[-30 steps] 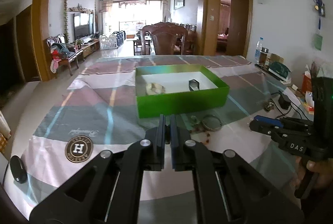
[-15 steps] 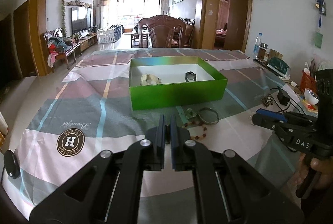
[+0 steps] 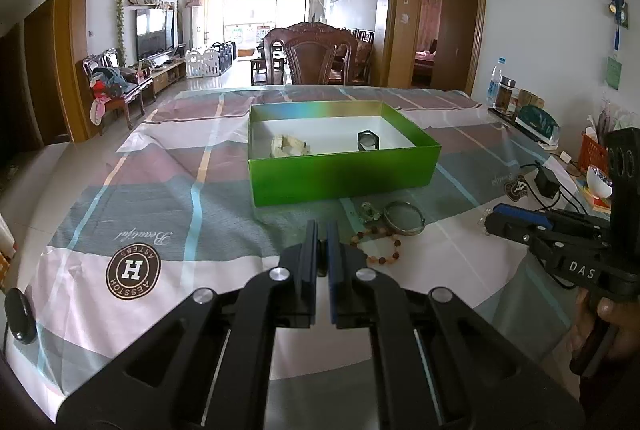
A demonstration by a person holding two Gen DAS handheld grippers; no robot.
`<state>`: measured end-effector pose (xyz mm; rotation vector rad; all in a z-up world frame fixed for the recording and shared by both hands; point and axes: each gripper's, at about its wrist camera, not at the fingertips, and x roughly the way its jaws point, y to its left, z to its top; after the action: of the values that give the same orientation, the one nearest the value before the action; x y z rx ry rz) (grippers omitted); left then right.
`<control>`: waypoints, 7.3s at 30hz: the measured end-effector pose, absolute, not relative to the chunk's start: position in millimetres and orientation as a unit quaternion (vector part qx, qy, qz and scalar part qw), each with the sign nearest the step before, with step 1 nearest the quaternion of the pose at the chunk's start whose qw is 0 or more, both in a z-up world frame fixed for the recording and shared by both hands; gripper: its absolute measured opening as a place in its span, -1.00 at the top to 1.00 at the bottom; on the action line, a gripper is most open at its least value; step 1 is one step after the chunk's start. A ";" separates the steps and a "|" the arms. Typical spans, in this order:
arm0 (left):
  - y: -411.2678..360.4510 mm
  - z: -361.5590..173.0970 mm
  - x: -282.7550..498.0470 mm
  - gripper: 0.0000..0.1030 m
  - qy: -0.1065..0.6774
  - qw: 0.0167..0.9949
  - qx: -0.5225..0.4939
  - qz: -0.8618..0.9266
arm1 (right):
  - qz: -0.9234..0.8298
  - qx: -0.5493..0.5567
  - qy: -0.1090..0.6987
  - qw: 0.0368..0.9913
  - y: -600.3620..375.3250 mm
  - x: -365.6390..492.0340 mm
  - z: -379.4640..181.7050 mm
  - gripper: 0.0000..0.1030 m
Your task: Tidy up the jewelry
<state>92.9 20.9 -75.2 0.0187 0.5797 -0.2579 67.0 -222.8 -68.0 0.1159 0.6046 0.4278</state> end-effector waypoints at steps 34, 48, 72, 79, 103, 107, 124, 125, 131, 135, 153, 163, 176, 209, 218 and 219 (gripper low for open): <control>37.9 6.9 175.7 -0.92 0.162 0.974 -0.103 -0.120 | 0.118 0.083 0.120 0.982 -279.2 122.3 30.3 -0.84; 33.5 -81.6 71.0 -0.92 0.235 0.970 -0.027 -0.054 | 0.143 0.031 0.197 0.969 -228.6 26.5 -43.0 -0.88; 13.9 -106.1 70.2 -0.92 0.279 0.956 -0.025 -0.086 | 0.137 0.037 0.226 0.964 -222.2 15.7 -60.5 -0.88; 13.2 -108.2 74.0 -0.92 0.284 0.955 -0.021 -0.086 | 0.135 0.040 0.229 0.963 -223.3 18.3 -61.1 -0.88; 11.0 -120.1 89.6 -0.92 0.306 0.947 -0.014 -0.094 | 0.123 0.008 0.277 0.953 -213.8 64.3 -73.2 -0.88; 13.5 -122.2 93.6 -0.92 0.309 0.946 -0.015 -0.092 | 0.125 -0.020 0.318 0.939 -202.0 105.2 -82.5 -0.88; 35.5 -128.7 111.4 -0.92 0.319 0.943 -0.041 -0.080 | 0.096 -0.025 0.409 0.907 -199.3 190.2 -122.9 -0.60; 36.0 -129.4 112.5 -0.92 0.320 0.943 -0.043 -0.080 | 0.091 -0.025 0.410 0.907 -203.0 192.7 -124.6 -0.54; 31.6 -132.7 114.1 -0.92 0.327 0.940 -0.041 -0.088 | 0.095 -0.044 0.435 0.894 -202.0 213.3 -138.4 0.15; 28.3 -132.1 114.6 -0.92 0.328 0.940 -0.034 -0.090 | 0.114 -0.053 0.432 0.893 -196.5 212.4 -138.3 0.90; -32.6 -145.3 158.4 -0.63 0.375 0.918 0.029 -0.124 | 0.130 0.013 0.345 0.930 -252.4 128.7 -83.8 0.92; -66.6 -152.5 188.0 0.00 0.412 0.899 0.058 -0.135 | 0.140 0.049 0.304 0.941 -275.2 108.8 -60.8 0.92; -60.9 -164.2 212.6 0.85 0.439 0.887 0.039 -0.136 | 0.154 0.057 0.307 0.938 -280.1 94.5 -65.1 0.90; 17.2 -85.1 100.0 0.85 0.320 0.932 -0.045 -0.166 | 0.122 -0.047 0.432 0.892 -251.4 93.3 -134.2 0.94; 18.4 -82.9 98.7 0.85 0.316 0.933 -0.046 -0.166 | 0.162 -0.011 0.356 0.920 -246.3 71.1 -89.9 0.95; 18.6 -81.6 98.0 0.85 0.314 0.934 -0.047 -0.166 | 0.167 -0.008 0.347 0.923 -245.7 68.1 -83.0 0.95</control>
<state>98.0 18.6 -81.6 -0.0958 0.6423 -0.3404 68.1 -245.7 -83.0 -0.0162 0.7120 0.3429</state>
